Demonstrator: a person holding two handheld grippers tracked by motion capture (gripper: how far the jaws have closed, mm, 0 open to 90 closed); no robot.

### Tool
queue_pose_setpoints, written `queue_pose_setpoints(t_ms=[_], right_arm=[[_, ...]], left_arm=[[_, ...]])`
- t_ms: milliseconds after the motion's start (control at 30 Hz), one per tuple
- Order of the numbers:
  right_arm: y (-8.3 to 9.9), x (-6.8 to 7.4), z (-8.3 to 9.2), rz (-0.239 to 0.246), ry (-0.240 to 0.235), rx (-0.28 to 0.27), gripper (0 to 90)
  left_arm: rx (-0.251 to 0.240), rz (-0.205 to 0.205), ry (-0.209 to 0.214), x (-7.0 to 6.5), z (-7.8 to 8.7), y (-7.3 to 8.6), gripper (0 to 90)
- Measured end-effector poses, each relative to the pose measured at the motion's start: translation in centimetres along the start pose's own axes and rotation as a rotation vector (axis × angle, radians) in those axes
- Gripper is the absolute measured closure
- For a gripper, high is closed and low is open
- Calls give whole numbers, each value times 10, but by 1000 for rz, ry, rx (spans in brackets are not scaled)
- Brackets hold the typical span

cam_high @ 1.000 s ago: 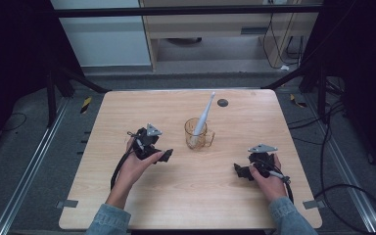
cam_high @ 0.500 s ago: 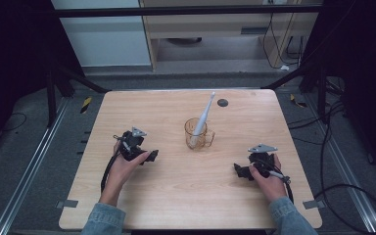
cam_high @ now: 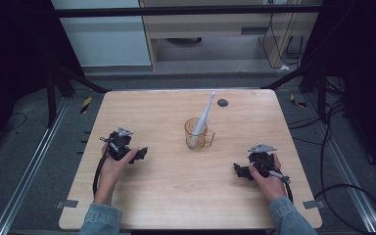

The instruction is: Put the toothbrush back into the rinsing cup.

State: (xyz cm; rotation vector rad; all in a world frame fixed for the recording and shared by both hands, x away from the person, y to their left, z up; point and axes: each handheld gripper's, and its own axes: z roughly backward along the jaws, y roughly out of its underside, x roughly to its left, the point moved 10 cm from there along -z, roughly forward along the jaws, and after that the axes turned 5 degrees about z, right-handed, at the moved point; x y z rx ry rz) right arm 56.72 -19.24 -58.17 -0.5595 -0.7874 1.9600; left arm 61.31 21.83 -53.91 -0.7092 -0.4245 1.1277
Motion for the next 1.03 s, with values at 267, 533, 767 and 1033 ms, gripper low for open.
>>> queue_pose_setpoints(t_ms=[267,533,767,1033], right_arm=[[0,0,0,0,0,0,3],[0,0,0,0,0,0,3],[0,0,0,0,0,0,3],[0,0,0,0,0,0,3]], left_arm=[[10,21,-42,21,3,6,66],[22,51,-77,42,-1,17,66],[52,22,-25,40,-19,32,1],[-11,23,-17,44,-23,29,0]])
